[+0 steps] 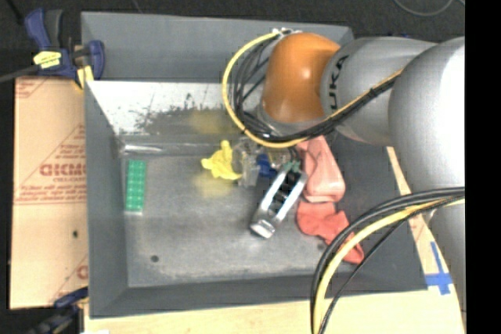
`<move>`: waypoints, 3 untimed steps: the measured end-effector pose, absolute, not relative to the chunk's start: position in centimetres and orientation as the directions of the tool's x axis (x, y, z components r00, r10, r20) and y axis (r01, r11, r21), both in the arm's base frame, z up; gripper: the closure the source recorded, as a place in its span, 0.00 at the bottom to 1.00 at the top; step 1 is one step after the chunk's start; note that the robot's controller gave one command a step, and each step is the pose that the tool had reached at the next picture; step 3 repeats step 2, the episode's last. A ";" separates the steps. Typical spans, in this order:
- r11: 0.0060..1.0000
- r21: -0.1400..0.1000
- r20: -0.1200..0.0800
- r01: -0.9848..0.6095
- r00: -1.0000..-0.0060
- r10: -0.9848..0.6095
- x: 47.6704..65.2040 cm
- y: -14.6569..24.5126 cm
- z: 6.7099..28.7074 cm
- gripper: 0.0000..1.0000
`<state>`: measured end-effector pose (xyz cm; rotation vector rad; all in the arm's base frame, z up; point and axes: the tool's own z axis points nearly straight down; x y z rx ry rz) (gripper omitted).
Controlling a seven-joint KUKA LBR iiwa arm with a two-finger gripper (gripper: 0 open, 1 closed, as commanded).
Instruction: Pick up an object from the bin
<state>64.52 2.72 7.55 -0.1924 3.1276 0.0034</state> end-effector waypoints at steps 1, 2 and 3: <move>0.993 0.002 -0.004 -0.122 -0.993 -0.122 64.4 2.7 9.6 1.00; 0.993 0.001 -0.008 -0.121 -0.993 -0.121 64.5 2.6 11.9 1.00; 0.993 0.001 -0.008 -0.121 -0.993 -0.121 64.5 2.6 11.9 1.00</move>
Offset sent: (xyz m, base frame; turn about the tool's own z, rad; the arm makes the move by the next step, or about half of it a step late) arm 0.0002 0.0000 0.0926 0.0000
